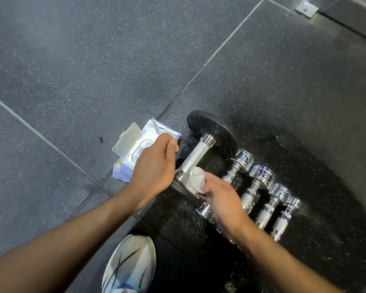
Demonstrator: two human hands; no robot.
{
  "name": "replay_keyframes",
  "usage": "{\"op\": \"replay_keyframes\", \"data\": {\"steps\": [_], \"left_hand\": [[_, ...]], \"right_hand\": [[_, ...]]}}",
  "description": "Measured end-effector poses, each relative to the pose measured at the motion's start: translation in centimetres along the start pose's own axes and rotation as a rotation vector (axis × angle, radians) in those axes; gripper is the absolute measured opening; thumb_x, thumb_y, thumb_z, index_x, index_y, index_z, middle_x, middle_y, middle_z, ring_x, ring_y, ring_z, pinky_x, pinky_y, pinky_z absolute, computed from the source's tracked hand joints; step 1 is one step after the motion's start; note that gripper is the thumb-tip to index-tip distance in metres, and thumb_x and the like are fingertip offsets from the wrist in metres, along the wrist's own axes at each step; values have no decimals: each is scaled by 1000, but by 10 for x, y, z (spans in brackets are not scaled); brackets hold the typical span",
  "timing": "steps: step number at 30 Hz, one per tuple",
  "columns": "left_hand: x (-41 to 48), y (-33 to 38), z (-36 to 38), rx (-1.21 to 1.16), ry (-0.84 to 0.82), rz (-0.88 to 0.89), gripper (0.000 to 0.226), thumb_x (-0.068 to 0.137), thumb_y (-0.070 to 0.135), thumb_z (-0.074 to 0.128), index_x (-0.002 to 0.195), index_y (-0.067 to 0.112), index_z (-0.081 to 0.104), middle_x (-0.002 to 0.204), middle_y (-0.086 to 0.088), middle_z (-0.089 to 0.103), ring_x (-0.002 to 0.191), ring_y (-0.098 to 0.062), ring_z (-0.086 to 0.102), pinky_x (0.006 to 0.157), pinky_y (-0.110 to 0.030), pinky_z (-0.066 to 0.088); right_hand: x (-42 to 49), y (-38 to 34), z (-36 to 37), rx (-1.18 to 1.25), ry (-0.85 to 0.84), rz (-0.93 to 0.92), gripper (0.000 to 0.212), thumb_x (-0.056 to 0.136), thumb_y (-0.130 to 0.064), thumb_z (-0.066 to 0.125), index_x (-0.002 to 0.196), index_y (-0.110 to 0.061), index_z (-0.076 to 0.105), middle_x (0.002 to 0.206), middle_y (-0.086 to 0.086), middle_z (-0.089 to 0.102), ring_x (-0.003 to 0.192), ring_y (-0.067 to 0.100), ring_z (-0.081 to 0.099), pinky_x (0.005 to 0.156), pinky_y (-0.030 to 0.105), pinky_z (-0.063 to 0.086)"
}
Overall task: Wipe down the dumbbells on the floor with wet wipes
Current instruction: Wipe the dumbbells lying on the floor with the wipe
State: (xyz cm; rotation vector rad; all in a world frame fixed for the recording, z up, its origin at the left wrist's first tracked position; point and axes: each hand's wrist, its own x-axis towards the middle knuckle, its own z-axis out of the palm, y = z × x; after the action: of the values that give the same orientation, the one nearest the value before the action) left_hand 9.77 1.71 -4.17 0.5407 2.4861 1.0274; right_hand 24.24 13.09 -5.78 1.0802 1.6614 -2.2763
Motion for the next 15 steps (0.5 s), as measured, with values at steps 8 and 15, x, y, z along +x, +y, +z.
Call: {"op": "replay_keyframes", "data": {"steps": [8,15], "left_hand": [[0,1,0,-2,0,11,28,108,35,38,89,24,54,68,7,56,71,-21,55,67,-40,43],[0,3,-2,0,-14,7,27,108,35,37,90,23,54,70,7,57,71,-18,55,68,-41,45]], "right_hand": [[47,-27,12,596,-175,270,39,90,-21,40,103,-3,71,91,13,65,73,19,56,65,29,50],[52,-26,15,658,-220,309,38,92,-16,40,108,-1,71,97,15,68,76,20,63,67,28,53]]}}
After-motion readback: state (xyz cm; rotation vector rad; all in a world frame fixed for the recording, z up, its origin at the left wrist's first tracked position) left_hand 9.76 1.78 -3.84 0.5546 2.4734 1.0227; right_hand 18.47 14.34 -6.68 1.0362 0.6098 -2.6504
